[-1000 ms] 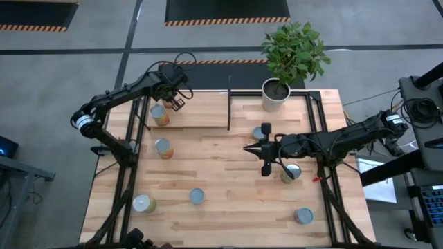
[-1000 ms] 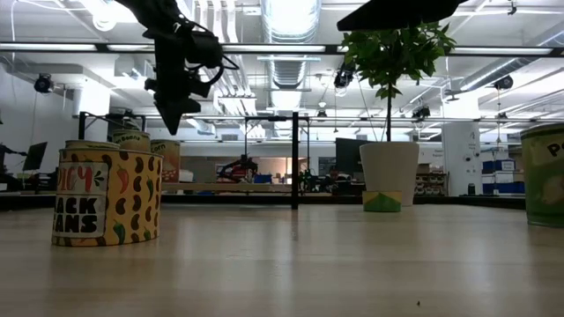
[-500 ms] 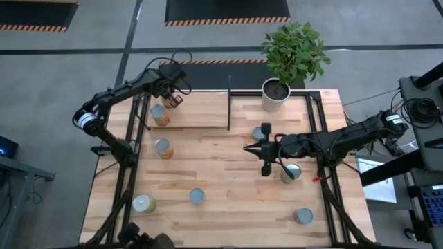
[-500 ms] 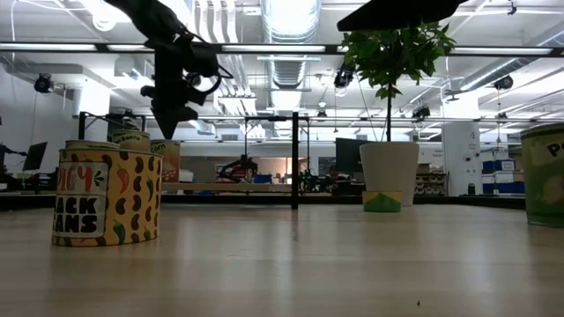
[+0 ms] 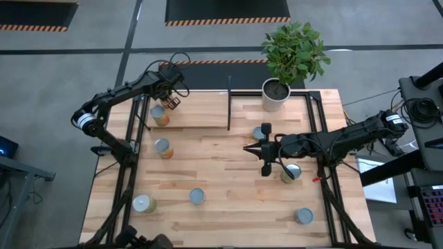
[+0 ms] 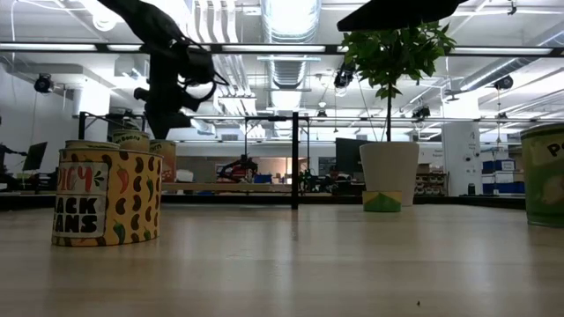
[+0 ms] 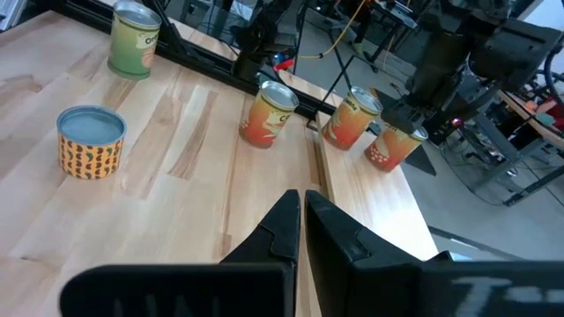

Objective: Pick and place cans onto a shelf
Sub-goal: Put the right orange corn can on the shelf

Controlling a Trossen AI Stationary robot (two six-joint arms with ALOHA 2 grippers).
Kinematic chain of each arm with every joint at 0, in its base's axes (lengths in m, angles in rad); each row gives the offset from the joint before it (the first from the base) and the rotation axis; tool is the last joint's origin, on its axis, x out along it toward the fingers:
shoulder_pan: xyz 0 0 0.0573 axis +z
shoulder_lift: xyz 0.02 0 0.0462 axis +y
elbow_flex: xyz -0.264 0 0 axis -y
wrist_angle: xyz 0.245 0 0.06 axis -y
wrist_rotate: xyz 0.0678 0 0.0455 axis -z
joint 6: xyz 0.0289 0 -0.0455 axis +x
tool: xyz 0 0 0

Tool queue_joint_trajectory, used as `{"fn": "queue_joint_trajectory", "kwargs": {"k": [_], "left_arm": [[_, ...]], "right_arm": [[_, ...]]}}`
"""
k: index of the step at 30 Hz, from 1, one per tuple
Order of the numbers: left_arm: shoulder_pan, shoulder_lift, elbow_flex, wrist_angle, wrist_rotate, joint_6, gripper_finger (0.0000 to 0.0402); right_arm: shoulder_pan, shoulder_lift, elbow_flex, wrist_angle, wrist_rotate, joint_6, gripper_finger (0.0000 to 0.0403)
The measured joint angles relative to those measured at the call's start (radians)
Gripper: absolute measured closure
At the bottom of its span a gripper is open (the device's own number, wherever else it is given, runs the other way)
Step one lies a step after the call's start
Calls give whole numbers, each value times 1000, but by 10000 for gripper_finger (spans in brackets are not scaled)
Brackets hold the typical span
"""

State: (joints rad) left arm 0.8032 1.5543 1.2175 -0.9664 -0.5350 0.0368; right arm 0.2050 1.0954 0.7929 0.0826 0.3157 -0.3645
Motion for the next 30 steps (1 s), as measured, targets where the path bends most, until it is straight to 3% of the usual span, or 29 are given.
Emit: {"fn": "queue_joint_trajectory", "kwargs": {"k": [30], "left_arm": [[-5, -50, -2, -143, 59, -151, 402]], "right_arm": [[0, 0, 0, 0, 0, -3, 394]]}}
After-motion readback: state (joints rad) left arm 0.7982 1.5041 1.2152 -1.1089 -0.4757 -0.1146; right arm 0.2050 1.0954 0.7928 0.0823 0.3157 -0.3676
